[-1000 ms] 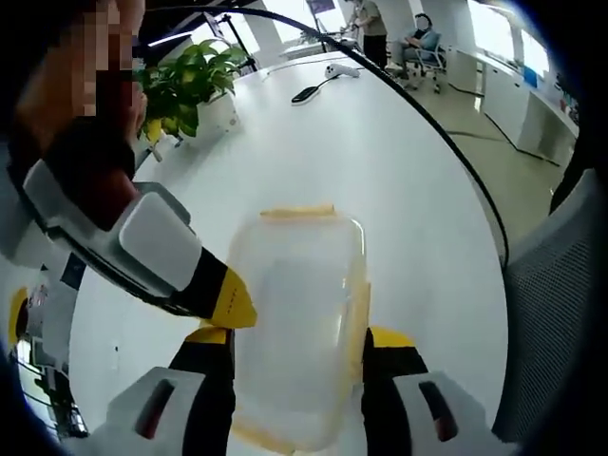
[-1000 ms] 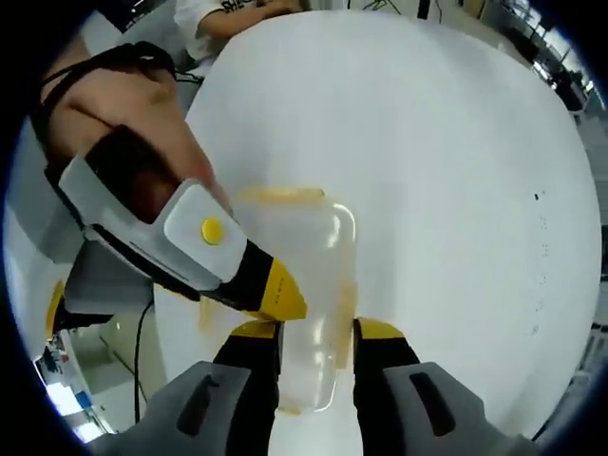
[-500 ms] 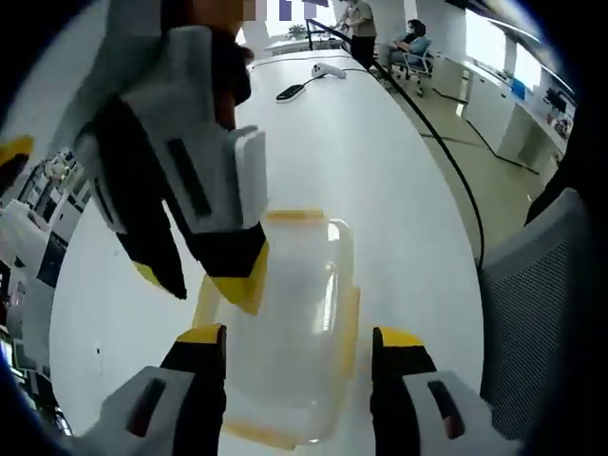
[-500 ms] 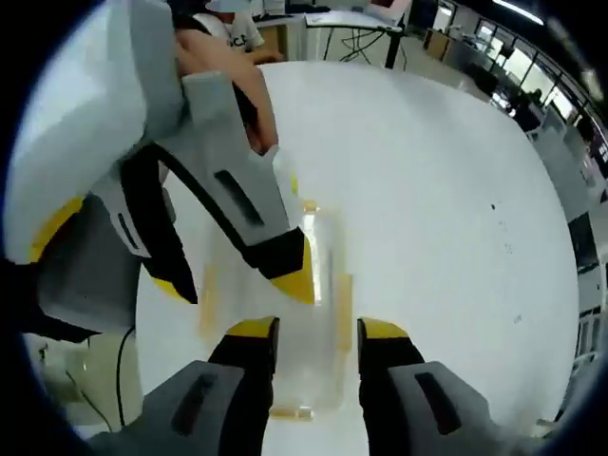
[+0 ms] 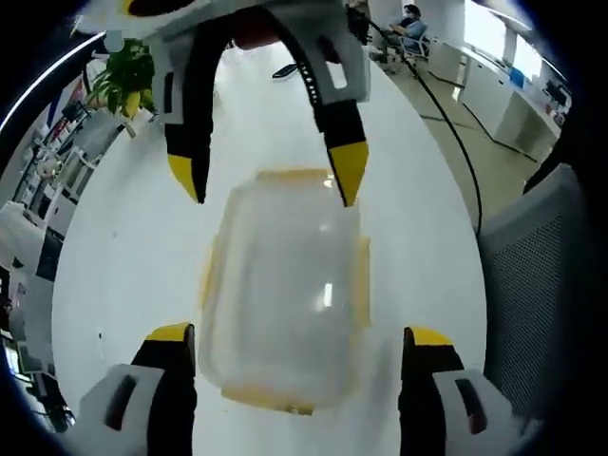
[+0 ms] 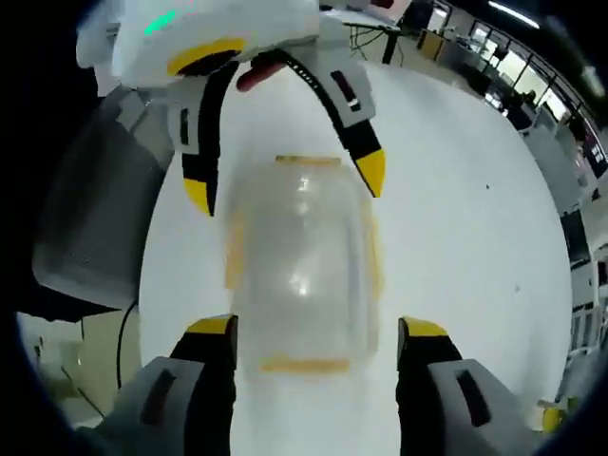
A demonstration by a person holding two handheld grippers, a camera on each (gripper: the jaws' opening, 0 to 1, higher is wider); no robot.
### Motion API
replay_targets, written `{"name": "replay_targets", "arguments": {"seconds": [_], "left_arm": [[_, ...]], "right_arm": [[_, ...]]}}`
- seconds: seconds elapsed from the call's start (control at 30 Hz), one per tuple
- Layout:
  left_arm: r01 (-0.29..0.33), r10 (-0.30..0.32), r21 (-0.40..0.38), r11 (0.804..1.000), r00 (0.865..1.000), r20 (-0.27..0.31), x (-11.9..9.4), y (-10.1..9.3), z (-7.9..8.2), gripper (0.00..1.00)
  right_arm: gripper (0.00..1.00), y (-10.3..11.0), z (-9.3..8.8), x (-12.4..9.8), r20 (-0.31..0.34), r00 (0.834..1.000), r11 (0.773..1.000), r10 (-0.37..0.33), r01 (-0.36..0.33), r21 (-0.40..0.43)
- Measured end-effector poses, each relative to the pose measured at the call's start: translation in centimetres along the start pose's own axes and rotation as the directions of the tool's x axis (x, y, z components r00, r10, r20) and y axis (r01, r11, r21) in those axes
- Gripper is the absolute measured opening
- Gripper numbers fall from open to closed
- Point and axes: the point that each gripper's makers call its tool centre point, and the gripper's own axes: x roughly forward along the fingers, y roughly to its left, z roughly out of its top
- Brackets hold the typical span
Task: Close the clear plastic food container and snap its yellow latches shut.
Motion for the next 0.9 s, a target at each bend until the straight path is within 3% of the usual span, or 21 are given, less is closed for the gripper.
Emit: {"name": "replay_targets", "arguments": {"seconds": [0.07,0.27,0.33,0.43,0.9], "left_arm": [[0.005,-0.005,0.003,1.0,0.999,-0.039,0.4,0.3,-0.9,0.88],[0.024,-0.024,-0.001,1.0,0.999,-0.04,1.4,0.6,-0.8,0.82],[0.048,-0.047,0.007,0.999,0.998,-0.038,1.7,0.1,-0.6,0.8],[0.027,-0.023,0.06,0.998,0.998,-0.058,1.9,0.5,-1.0,0.78],[0.018,-0.018,0.006,1.0,0.999,-0.043,1.6,0.1,-1.6,0.77]], "right_arm": [[0.71,0.3,-0.7,0.3,-0.039,0.999,1.0,0.004,-0.004,0.001],[0.75,0.8,-1.9,1.7,-0.101,0.995,0.997,0.01,-0.018,-0.074],[0.74,0.8,-2.0,2.0,-0.104,0.995,0.997,0.007,-0.015,-0.078],[0.73,0.6,-2.0,2.1,-0.098,0.995,0.997,-0.006,-0.002,-0.074],[0.72,0.7,-1.4,2.4,-0.079,0.997,0.995,0.012,-0.02,-0.095]]}}
